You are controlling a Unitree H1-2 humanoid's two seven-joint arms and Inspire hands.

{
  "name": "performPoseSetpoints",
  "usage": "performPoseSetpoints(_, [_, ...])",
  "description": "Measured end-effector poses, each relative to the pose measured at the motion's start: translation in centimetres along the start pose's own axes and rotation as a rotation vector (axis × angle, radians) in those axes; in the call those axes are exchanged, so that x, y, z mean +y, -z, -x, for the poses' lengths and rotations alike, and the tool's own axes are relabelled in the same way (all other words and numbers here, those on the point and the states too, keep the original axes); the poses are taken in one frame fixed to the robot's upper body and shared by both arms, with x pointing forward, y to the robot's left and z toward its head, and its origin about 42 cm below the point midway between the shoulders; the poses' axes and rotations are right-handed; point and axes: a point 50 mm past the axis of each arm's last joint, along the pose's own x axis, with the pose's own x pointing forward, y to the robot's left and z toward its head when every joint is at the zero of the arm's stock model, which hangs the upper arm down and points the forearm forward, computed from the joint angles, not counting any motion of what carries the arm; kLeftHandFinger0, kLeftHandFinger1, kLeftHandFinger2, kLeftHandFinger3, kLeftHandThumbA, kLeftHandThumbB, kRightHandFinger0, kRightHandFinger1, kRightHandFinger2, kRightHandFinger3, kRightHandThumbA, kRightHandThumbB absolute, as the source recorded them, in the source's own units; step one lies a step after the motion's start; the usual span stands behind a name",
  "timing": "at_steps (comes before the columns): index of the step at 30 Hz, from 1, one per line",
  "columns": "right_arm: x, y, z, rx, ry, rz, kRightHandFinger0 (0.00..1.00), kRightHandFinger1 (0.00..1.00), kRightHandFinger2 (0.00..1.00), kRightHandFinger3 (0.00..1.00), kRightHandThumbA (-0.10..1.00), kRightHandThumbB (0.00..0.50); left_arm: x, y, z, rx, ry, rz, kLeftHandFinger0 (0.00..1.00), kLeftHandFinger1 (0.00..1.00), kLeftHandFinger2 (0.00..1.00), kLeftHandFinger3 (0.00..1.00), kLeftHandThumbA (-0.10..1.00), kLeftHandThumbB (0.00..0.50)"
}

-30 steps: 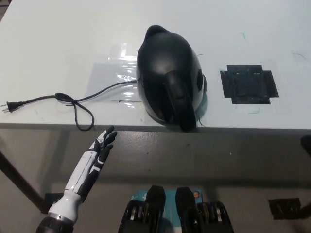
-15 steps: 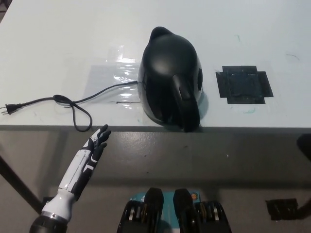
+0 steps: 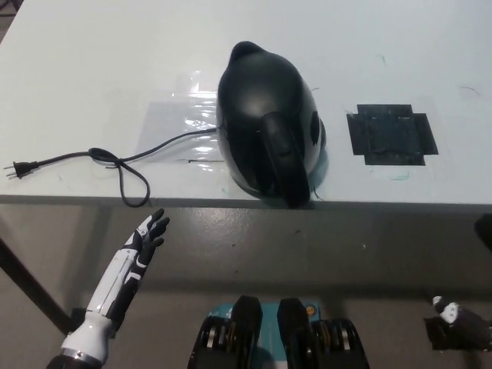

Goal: A kettle and its base are kept separately on the desk infront of the robot and the robot uses its right hand to lift the kettle by its handle and places it on its base to align it correctly.

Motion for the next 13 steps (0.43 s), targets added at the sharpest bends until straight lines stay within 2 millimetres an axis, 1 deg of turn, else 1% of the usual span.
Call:
performPoseSetpoints(1, [0.0,0.0,0.0,0.0,0.0,0.0,1.0,1.0,1.0,1.0,1.0,0.439,0.0,0.0,0.0,0.0,0.0,0.0,1.0,1.0,1.0,1.0,1.0,0.206])
performPoseSetpoints(2, [0.0,0.0,0.0,0.0,0.0,0.0,1.0,1.0,1.0,1.0,1.0,0.448,0.0,0.0,0.0,0.0,0.0,0.0,1.0,1.0,1.0,1.0,1.0,0.197])
performPoseSetpoints(3, [0.8,1.1,0.2,0.039,-0.028,-0.003,1.0,1.0,1.0,1.0,1.0,0.451,0.4,0.0,0.1,0.002,-0.008,-0.005,1.0,1.0,1.0,1.0,1.0,0.193])
performPoseSetpoints(6, [1.0,1.7,0.5,0.063,-0.038,-0.002,1.0,1.0,1.0,1.0,1.0,0.444,0.4,0.0,0.1,0.004,-0.009,-0.003,1.0,1.0,1.0,1.0,1.0,0.175])
performPoseSetpoints(9, [1.2,2.1,0.7,0.08,-0.052,-0.007,1.0,1.0,1.0,1.0,1.0,0.439,0.4,0.0,0.2,0.006,-0.009,-0.002,1.0,1.0,1.0,1.0,1.0,0.196])
performPoseSetpoints(13, [1.4,2.3,0.8,0.09,-0.06,-0.013,1.0,1.0,1.0,1.0,1.0,0.442,0.4,0.1,0.3,0.011,-0.009,-0.002,1.0,1.0,1.0,1.0,1.0,0.201])
